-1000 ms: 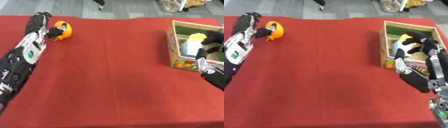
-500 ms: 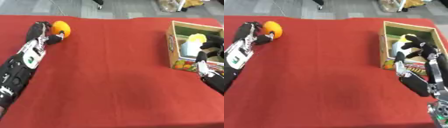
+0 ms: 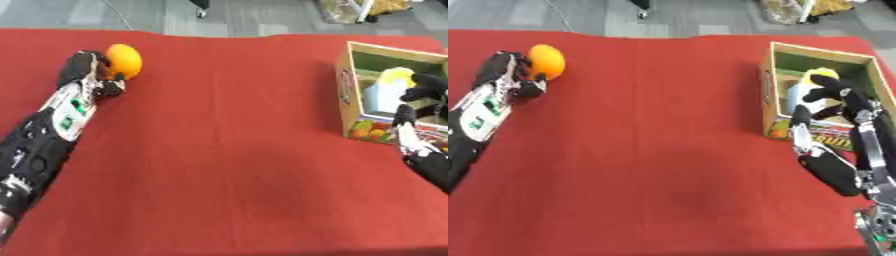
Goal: Pick up the objects with one hand, pass them to the other hand, and then place them into the box on the other side of the table.
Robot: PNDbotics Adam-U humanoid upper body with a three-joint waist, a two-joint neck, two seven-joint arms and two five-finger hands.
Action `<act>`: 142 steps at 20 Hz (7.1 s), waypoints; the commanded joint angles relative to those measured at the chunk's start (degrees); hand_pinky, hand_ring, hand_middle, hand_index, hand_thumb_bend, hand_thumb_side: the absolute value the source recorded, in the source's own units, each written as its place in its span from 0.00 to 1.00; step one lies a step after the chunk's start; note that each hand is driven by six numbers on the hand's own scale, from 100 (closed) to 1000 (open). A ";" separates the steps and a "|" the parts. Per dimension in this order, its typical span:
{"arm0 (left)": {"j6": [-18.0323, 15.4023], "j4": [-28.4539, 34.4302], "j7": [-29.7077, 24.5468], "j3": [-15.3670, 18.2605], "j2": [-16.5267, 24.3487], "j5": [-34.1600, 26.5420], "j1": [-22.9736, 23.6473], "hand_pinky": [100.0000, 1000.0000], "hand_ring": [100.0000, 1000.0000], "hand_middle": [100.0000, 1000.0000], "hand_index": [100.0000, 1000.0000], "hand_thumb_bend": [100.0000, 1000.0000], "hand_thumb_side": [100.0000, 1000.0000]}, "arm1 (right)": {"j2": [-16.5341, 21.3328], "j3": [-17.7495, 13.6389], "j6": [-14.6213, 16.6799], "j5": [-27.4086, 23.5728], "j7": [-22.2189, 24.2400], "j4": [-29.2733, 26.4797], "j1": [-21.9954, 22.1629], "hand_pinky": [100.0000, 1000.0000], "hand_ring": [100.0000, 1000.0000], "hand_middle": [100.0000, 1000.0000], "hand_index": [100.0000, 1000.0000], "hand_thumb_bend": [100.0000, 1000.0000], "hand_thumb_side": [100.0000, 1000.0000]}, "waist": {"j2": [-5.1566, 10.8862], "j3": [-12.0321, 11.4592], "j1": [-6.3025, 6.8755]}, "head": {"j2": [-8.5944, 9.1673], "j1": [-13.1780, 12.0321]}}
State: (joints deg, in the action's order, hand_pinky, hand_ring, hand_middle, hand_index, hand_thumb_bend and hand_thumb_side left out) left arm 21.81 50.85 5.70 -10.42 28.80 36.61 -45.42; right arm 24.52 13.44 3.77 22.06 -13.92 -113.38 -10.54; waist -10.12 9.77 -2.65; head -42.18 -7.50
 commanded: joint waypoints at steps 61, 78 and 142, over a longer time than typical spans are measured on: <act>1.22 10.70 12.76 -1.64 3.09 -6.85 -0.19 0.73 0.38 0.38 0.54 0.00 0.20 | 1.16 0.00 -0.50 -1.34 0.28 -1.22 0.17 0.51 0.74 0.55 0.82 0.00 0.49 | 0.51 -0.50 0.21 | 0.00 0.87; 3.67 62.73 0.34 -4.83 16.48 -37.86 14.41 0.76 0.36 0.37 0.52 0.00 0.22 | 4.37 6.96 2.71 -3.15 8.50 -1.22 -8.02 0.52 0.73 0.54 0.84 0.00 0.33 | 5.11 -4.86 1.56 | -1.94 3.64; 0.60 63.74 -24.98 -23.66 10.27 -41.22 5.94 0.77 0.39 0.39 0.55 0.00 0.22 | 2.06 21.37 -11.84 -5.76 10.80 -1.22 -17.32 0.41 0.67 0.42 0.28 0.00 0.40 | 4.95 -6.45 2.27 | -1.94 5.19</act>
State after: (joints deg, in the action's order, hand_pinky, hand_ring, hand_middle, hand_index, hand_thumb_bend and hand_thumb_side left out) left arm 22.73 113.62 -19.15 -34.46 37.95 -5.08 -38.81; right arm 25.59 35.05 -7.17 17.59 -1.62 -113.39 -27.38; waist -6.48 3.42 -1.15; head -43.83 -2.42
